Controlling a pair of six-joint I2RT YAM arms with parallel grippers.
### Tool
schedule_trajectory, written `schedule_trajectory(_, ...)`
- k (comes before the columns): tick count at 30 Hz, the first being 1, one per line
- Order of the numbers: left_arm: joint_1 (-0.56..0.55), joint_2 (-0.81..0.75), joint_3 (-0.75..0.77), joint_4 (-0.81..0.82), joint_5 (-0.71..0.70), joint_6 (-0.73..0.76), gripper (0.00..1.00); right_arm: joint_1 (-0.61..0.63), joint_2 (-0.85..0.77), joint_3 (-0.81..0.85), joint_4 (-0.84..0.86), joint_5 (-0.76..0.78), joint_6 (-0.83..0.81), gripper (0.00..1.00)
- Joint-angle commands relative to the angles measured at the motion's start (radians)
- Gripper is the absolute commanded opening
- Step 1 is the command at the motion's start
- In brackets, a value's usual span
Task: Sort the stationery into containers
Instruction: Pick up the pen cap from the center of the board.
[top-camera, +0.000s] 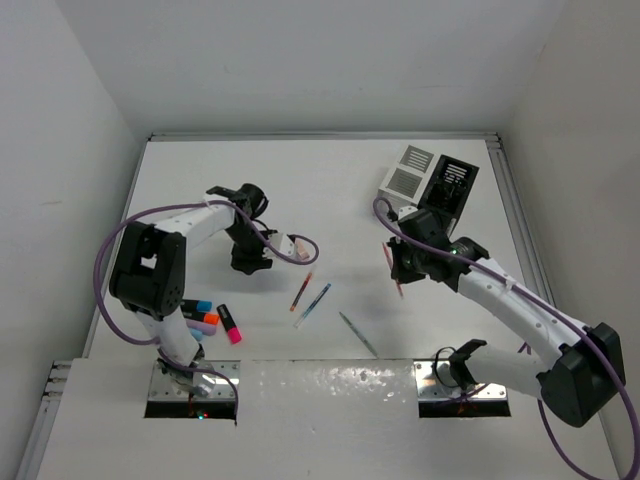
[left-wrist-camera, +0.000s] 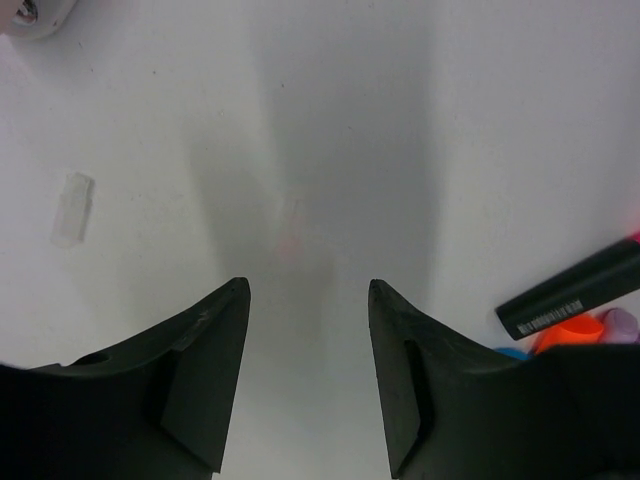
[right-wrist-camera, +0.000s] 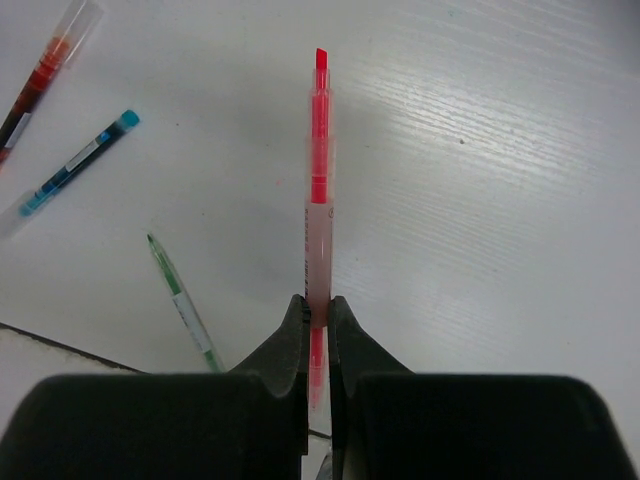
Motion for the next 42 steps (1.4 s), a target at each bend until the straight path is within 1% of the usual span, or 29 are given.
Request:
schedule_trajectory(1, -0.024, 0.004, -0.031, 0.059, 0.023, 0.050, 0.48, -0.010, -0.032, -0.009, 0.008, 0.031, 0.017, 0.00)
schedule_trajectory(4, -0.033, 0.002, -0.062, 0.141, 0.019, -0.024, 0.47, -0.010, -0.036, -0.017, 0.011, 0.036, 0.025, 0.00)
schedule_trajectory(6, -0.041, 0.013, -0.059, 0.146, 0.017, -0.042, 0.46, -0.013, -0.039, -0.021, 0.010, 0.037, 0.032, 0.00)
schedule_trajectory(11, -0.056, 0.024, -0.096, 0.225, -0.029, -0.085, 0.45, -0.011, -0.049, -0.035, 0.018, 0.040, 0.035, 0.00)
schedule_trajectory(13, -0.070, 0.038, -0.112, 0.264, -0.058, -0.104, 0.41, -0.010, -0.049, -0.034, 0.011, 0.040, 0.034, 0.00)
schedule_trajectory(14, -0.079, 0.050, -0.114, 0.275, -0.069, -0.124, 0.35, -0.010, -0.054, -0.030, 0.005, 0.042, 0.032, 0.00)
schedule_trajectory(16, -0.087, 0.064, -0.109, 0.272, -0.076, -0.135, 0.31, -0.011, -0.060, -0.029, 0.002, 0.055, 0.031, 0.00)
schedule_trajectory(22, -0.093, 0.056, -0.129, 0.222, -0.081, -0.084, 0.30, -0.019, -0.092, -0.029, -0.006, 0.085, 0.023, 0.00)
schedule_trajectory(24, -0.093, 0.061, -0.135, 0.225, -0.087, -0.085, 0.23, -0.022, -0.100, -0.030, -0.007, 0.089, 0.022, 0.00)
schedule_trajectory(25, -0.094, 0.064, -0.134, 0.226, -0.087, -0.095, 0.17, -0.024, -0.103, -0.029, -0.009, 0.091, 0.023, 0.00)
schedule_trajectory(27, -0.100, 0.073, -0.131, 0.223, -0.092, -0.105, 0.10, -0.024, -0.108, -0.026, -0.013, 0.098, 0.023, 0.00)
schedule_trajectory(28, -0.102, 0.073, -0.132, 0.225, -0.099, -0.108, 0.04, -0.024, -0.112, -0.023, -0.018, 0.100, 0.022, 0.00)
schedule_trajectory(29, -0.097, 0.075, -0.131, 0.217, -0.099, -0.105, 0.02, -0.025, -0.115, -0.021, -0.021, 0.105, 0.023, 0.00)
schedule_trajectory(31, -0.084, 0.067, -0.126, 0.205, -0.086, -0.096, 0.00, -0.024, -0.123, -0.020, -0.025, 0.105, 0.023, 0.00)
schedule_trajectory(34, -0.064, 0.065, -0.077, 0.171, -0.041, -0.110, 0.00, -0.024, -0.125, -0.021, -0.027, 0.103, 0.022, 0.00)
schedule_trajectory(35, -0.050, 0.065, -0.032, 0.160, -0.021, -0.128, 0.00, -0.022, -0.126, -0.021, -0.027, 0.100, 0.022, 0.00)
schedule_trajectory(36, -0.039, 0.062, -0.001, 0.153, 0.003, -0.186, 0.00, -0.019, -0.128, -0.020, -0.025, 0.091, 0.020, 0.00)
schedule_trajectory(37, -0.018, 0.059, 0.039, 0.145, 0.073, -0.220, 0.00, -0.016, -0.132, -0.021, -0.016, 0.085, 0.012, 0.00)
schedule_trajectory(38, -0.007, 0.058, 0.079, 0.122, 0.115, -0.254, 0.00, -0.013, -0.140, -0.020, -0.007, 0.074, 0.008, 0.00)
schedule_trajectory(39, 0.004, 0.056, 0.126, 0.116, 0.156, -0.336, 0.00, -0.002, -0.144, -0.020, 0.005, 0.066, 0.002, 0.00)
schedule_trajectory(40, 0.025, 0.053, 0.226, 0.116, 0.236, -0.395, 0.00, 0.004, -0.155, -0.017, 0.026, 0.043, -0.015, 0.00)
schedule_trajectory(42, 0.048, 0.049, 0.321, 0.135, 0.305, -0.505, 0.00, 0.016, -0.158, -0.009, 0.047, 0.025, -0.029, 0.00)
